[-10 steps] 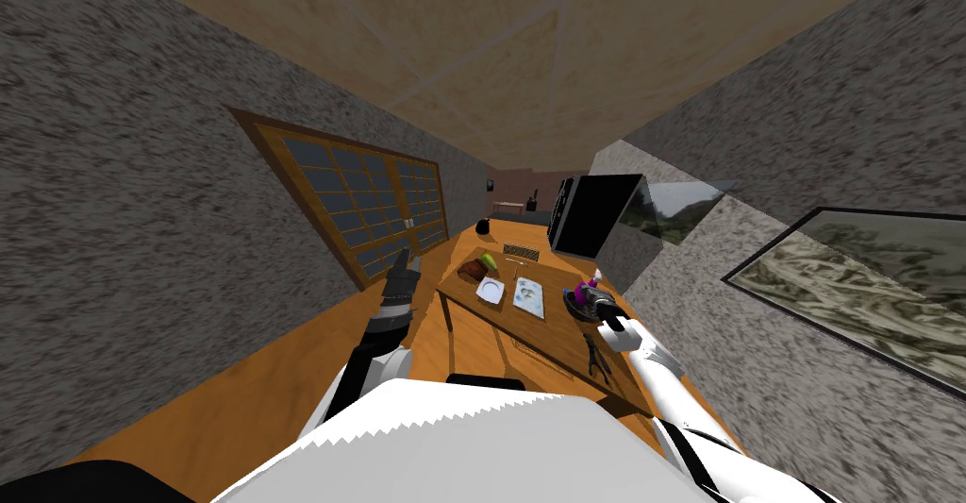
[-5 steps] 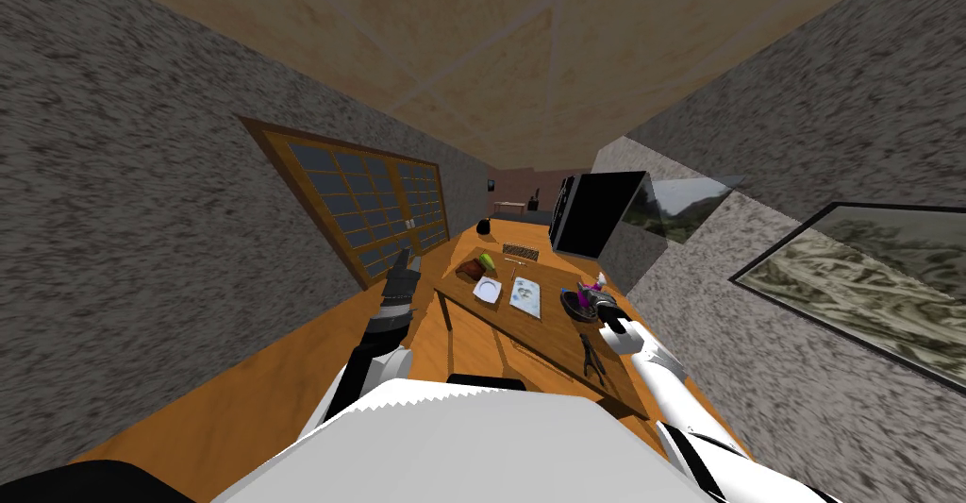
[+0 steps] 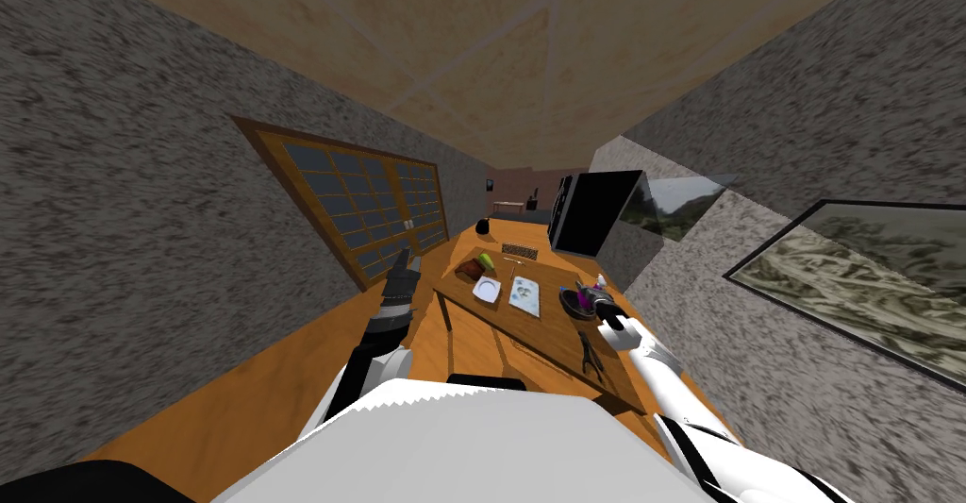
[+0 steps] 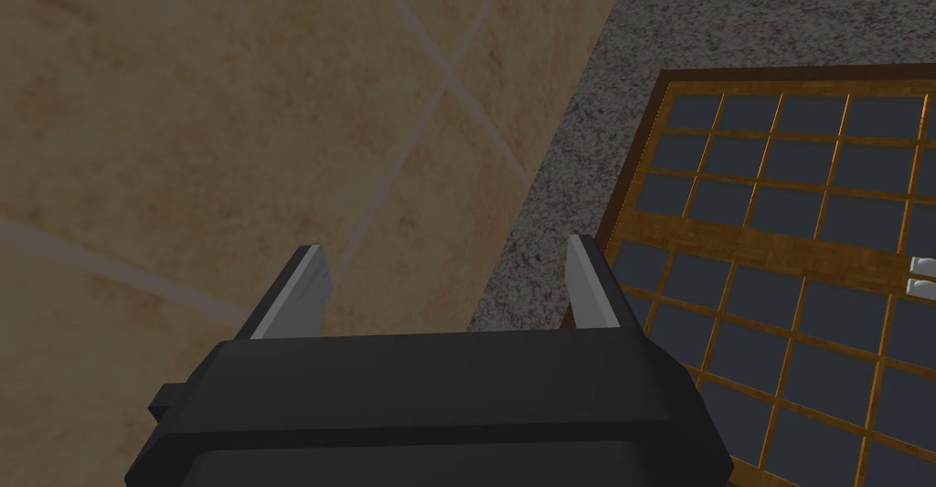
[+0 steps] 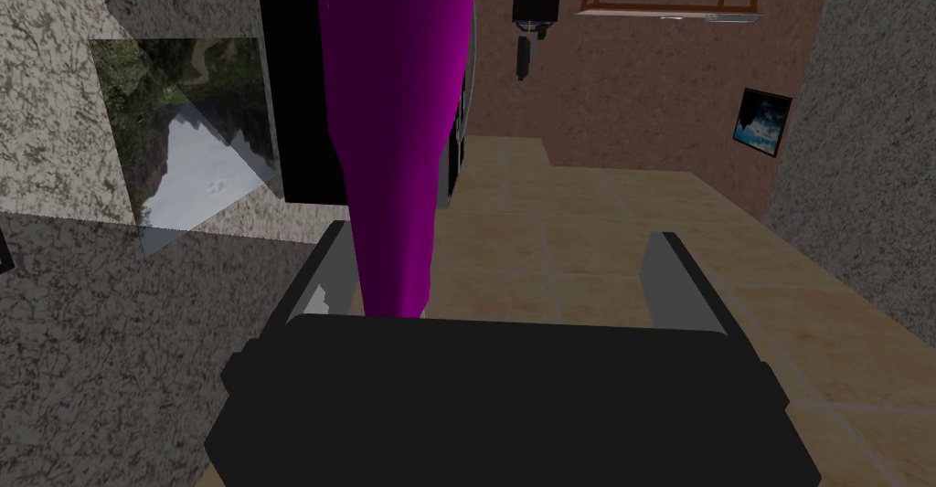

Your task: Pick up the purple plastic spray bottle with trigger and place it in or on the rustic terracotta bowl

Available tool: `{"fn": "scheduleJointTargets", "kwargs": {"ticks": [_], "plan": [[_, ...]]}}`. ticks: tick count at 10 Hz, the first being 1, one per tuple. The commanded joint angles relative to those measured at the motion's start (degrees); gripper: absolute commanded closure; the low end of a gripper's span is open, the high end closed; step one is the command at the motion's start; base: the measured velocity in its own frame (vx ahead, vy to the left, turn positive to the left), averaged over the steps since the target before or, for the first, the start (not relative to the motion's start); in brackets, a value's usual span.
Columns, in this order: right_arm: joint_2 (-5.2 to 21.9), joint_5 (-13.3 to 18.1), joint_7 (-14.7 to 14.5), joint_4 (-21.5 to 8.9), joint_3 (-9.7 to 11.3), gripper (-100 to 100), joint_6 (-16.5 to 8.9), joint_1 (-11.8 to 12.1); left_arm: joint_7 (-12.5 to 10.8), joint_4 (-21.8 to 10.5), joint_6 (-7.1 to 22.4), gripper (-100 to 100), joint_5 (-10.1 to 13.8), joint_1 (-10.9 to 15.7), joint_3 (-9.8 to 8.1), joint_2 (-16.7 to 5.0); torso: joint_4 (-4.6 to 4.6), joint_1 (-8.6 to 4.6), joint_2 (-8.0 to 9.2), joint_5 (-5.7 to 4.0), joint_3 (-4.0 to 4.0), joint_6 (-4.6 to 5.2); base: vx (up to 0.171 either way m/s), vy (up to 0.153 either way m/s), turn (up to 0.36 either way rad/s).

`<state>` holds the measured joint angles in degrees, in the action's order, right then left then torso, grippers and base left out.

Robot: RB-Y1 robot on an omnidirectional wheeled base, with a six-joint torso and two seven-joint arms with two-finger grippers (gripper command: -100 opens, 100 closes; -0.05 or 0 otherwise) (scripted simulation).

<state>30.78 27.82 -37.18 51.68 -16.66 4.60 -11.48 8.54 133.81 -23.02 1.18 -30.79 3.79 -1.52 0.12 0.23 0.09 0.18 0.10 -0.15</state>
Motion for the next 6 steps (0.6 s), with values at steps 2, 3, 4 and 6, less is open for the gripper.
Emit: {"fn": "scheduleJointTargets", "kwargs": {"ticks": [2, 3, 4, 6], "plan": [[2.47, -4.56, -1.89, -4.34, 4.4, -100, 0.92, -4.0, 0.0, 0.0, 0.0, 0, 0.0, 0.0, 0.0, 0.0, 0.01, 0.04, 0.02, 0.02, 0.01, 0.0, -0.02, 0.037, -0.075], [2.47, -5.17, -1.89, -4.57, 4.4, -100, 0.92, -4.0, 0.0, 0.0, 0.0, 0, 0.0, 0.0, 0.0, 0.0, 0.02, 0.1, 0.05, 0.03, 0.03, 0.0, -0.021, 0.036, -0.031], [3.65, -7.53, -2.73, -6.62, 6.44, -100, 1.36, -5.89, 0.0, 0.0, 0.0, 0, 0.0, 0.0, 0.0, 0.0, 0.02, 0.09, 0.05, 0.03, 0.03, -0.01, -0.019, 0.029, -0.056], [4.83, -10.01, -3.58, -9.02, 8.48, -100, 1.81, -7.78, 0.0, 0.0, 0.0, 0, 0.0, 0.0, 0.0, 0.0, 0.01, 0.05, 0.03, 0.02, 0.02, -0.01, -0.011, 0.018, -0.038]]}}
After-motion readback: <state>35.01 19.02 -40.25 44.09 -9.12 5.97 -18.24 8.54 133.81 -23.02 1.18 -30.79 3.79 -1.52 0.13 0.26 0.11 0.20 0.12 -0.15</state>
